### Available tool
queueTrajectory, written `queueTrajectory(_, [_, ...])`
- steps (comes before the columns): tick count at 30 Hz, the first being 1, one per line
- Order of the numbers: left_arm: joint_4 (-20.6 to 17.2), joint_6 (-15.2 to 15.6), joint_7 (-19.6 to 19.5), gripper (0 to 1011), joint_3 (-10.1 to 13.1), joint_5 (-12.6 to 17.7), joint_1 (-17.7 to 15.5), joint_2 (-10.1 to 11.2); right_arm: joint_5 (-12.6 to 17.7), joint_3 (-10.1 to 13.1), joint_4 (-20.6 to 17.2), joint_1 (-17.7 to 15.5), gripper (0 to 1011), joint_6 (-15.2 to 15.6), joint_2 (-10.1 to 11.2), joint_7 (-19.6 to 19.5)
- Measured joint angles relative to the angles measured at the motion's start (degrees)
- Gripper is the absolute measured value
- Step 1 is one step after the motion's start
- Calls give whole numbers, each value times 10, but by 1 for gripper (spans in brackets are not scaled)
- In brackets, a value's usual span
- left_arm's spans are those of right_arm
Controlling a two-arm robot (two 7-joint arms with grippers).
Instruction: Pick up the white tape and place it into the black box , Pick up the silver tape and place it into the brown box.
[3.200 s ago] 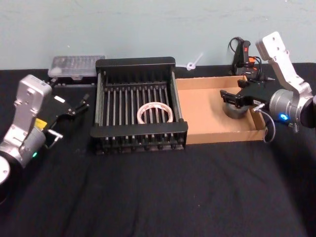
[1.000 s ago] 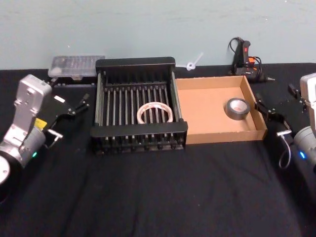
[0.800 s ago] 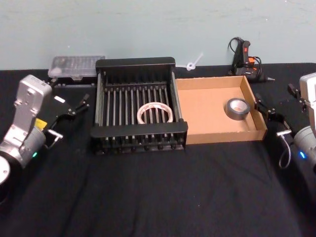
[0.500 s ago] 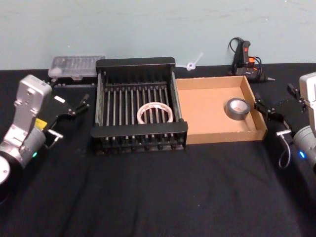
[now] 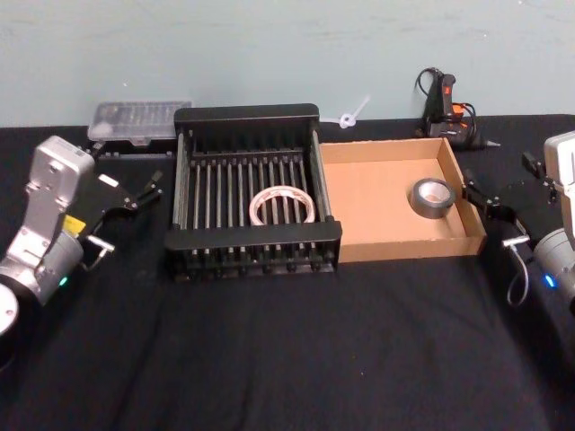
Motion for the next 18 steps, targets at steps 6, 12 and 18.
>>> queueTrajectory(6, [0,0,0,1001,0,0,0,0,0,0,0,0,1002,0,0,0])
queueTrajectory(12, [0,0,0,1001,0,0,0,0,0,0,0,0,1002,0,0,0])
queueTrajectory(18, [0,0,0,1002,0,0,0,0,0,0,0,0,1002,0,0,0])
